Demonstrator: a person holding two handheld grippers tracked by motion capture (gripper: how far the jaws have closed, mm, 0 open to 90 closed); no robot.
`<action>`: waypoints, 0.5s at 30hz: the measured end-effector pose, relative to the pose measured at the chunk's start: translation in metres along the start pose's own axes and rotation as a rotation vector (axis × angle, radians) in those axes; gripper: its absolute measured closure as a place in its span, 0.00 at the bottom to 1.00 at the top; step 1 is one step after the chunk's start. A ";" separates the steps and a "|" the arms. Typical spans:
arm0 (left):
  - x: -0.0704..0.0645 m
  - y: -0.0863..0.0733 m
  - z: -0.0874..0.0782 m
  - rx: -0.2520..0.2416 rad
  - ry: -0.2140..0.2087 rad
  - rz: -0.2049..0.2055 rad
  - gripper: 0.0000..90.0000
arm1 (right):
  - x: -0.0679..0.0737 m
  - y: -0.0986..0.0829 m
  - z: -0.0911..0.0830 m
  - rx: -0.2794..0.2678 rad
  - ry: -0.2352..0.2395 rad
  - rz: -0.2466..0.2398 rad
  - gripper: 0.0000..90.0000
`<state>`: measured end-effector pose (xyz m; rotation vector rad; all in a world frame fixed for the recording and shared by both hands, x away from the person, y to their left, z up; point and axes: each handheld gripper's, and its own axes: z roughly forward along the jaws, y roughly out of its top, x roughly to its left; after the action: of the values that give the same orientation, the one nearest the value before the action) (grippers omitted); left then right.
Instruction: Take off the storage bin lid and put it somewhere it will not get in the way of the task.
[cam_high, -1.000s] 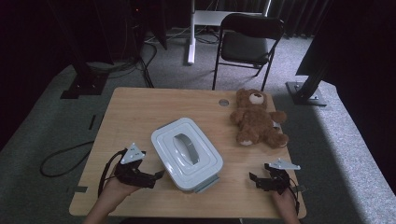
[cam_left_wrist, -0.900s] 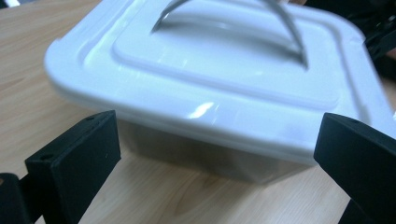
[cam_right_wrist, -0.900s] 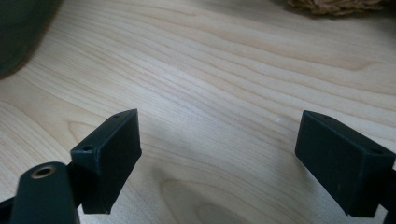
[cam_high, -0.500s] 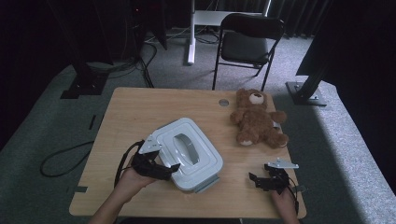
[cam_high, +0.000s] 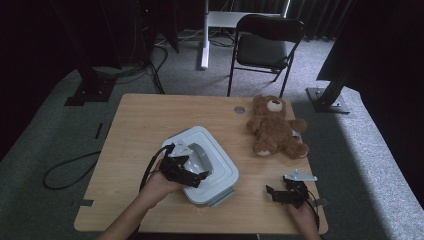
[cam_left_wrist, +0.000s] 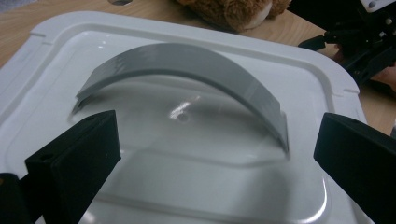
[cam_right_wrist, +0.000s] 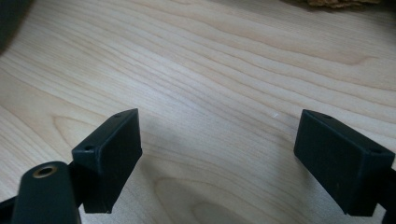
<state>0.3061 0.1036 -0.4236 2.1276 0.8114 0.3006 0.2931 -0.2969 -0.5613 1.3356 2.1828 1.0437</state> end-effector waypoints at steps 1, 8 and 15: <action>-0.001 0.001 0.002 0.003 0.003 0.000 0.01 | 0.001 0.000 0.000 0.002 -0.005 -0.005 0.16; -0.005 0.008 0.009 0.004 0.008 -0.004 0.01 | 0.006 0.001 0.002 0.019 -0.039 -0.045 0.16; -0.005 0.013 0.016 0.003 0.000 -0.033 0.06 | 0.006 0.001 0.002 0.019 -0.040 -0.047 0.16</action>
<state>0.3155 0.0848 -0.4235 2.1145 0.8469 0.2819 0.2920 -0.2908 -0.5618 1.2961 2.1888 0.9733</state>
